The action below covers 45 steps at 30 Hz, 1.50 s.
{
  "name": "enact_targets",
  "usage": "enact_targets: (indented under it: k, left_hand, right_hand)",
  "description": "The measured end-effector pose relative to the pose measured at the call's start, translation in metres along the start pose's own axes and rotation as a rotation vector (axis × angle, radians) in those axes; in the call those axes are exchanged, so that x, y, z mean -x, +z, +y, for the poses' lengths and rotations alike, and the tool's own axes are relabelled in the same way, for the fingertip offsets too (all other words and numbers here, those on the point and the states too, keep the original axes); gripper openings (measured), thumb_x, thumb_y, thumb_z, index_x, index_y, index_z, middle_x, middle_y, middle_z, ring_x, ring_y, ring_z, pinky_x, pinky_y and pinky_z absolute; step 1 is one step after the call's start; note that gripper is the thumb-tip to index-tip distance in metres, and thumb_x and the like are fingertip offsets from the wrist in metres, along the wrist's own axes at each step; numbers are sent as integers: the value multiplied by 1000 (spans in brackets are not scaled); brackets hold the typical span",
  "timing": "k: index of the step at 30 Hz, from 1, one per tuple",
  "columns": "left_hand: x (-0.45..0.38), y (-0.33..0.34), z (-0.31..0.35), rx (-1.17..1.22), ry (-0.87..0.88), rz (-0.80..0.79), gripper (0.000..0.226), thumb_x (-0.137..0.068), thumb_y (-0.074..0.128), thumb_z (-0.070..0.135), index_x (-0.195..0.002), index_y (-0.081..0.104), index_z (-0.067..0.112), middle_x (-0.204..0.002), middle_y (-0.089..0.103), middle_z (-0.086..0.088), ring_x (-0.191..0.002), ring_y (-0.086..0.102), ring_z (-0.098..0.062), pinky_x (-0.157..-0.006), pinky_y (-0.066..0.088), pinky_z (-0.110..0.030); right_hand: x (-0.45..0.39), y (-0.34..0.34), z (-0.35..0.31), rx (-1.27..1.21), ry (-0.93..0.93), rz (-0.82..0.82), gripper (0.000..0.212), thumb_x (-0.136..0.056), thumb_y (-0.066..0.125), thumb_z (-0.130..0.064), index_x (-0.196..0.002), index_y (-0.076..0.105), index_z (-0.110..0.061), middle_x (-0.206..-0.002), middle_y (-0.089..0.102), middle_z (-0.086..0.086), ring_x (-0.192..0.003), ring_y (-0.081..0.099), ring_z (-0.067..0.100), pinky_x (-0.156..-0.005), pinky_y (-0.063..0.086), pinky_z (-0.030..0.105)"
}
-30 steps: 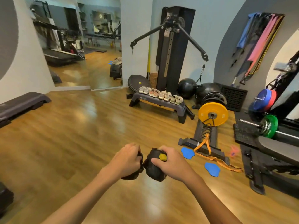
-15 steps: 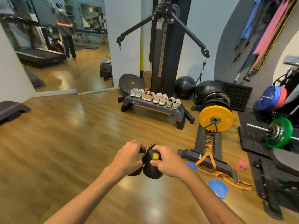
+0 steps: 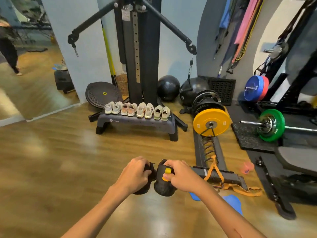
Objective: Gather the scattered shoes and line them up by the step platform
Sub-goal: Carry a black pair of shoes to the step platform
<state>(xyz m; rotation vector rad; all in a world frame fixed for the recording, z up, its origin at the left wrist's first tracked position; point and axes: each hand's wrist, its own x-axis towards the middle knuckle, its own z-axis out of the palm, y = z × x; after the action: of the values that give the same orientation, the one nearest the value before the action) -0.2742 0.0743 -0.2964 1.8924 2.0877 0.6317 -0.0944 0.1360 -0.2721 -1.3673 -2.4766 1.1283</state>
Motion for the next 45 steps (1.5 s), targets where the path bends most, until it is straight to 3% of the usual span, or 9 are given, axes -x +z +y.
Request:
enact_targets:
  k: [8, 12, 15, 20, 29, 32, 35, 38, 45]
  left_hand:
    - [-160, 22, -54, 15, 56, -214, 10, -85, 67, 28, -83, 58, 24, -88, 51, 7, -91, 57, -19, -77, 50, -34]
    - [-238, 56, -81, -31, 29, -228, 14, -85, 66, 27, -94, 64, 17, -97, 59, 0, -95, 57, -22, -81, 50, -38]
    - [-285, 72, -94, -71, -9, -202, 16, -87, 64, 26, -98, 62, 15, -104, 59, -1, -99, 57, -23, -79, 50, -36]
    - [-377, 97, -109, -145, -110, -342, 20, -86, 58, 20, -106, 58, 16, -111, 55, 0, -106, 56, -25, -78, 48, -36]
    - [-528, 158, -150, -128, -174, -544, 38, -79, 53, 4, -115, 62, 11, -116, 59, -8, -103, 59, -30, -78, 50, -37]
    - [-587, 193, -170, -189, -134, -628, 33, -83, 53, 5, -114, 62, 10, -116, 61, -10, -102, 61, -30, -78, 52, -37]
    - [-638, 229, -193, -256, -115, -720, 36, -84, 51, 4, -118, 60, 11, -117, 61, -13, -104, 61, -33, -81, 51, -39]
    - [-685, 280, -224, -271, -151, -783, 36, -81, 47, 2, -115, 59, 9, -113, 62, -15, -103, 60, -37, -80, 51, -42]
    - [-744, 474, -320, -297, -307, -841, 42, -86, 49, 3, -127, 48, 12, -114, 61, -12, -103, 61, -32, -77, 47, -35]
  right_hand:
    - [-126, -26, 27, -71, 127, 63, 18, -92, 58, -20, -109, 56, -15, -103, 58, 6, -98, 53, 22, -74, 38, 30]
    - [-205, -37, 67, -79, 126, 13, 13, -93, 57, -19, -105, 53, -18, -100, 54, 3, -93, 50, 19, -64, 36, 27]
    - [-256, -49, 92, -95, 134, -10, 14, -93, 57, -18, -106, 51, -19, -104, 52, 3, -97, 48, 20, -70, 35, 31]
    - [-354, -84, 140, -36, 92, -149, 21, -94, 54, -14, -114, 49, -16, -107, 46, -3, -97, 41, 16, -78, 33, 29]
    - [-514, -111, 211, -36, 186, -246, 20, -93, 54, -7, -111, 51, -15, -91, 45, -2, -70, 45, 7, -53, 35, 20]
    - [-574, -104, 243, -34, 241, -230, 31, -91, 53, -1, -122, 51, -7, -84, 44, -4, -68, 46, 9, -56, 40, 29]
    - [-632, -96, 272, -5, 273, -191, 34, -92, 55, -5, -125, 48, -8, -104, 54, 7, -89, 51, 19, -69, 50, 36]
    - [-687, -73, 316, 66, 238, -200, 34, -93, 52, -10, -126, 47, -7, -124, 52, 10, -119, 44, 25, -94, 42, 35]
    - [-805, 39, 456, 274, 173, -255, 29, -93, 45, -13, -122, 44, -11, -127, 48, 5, -125, 38, 22, -100, 35, 31]
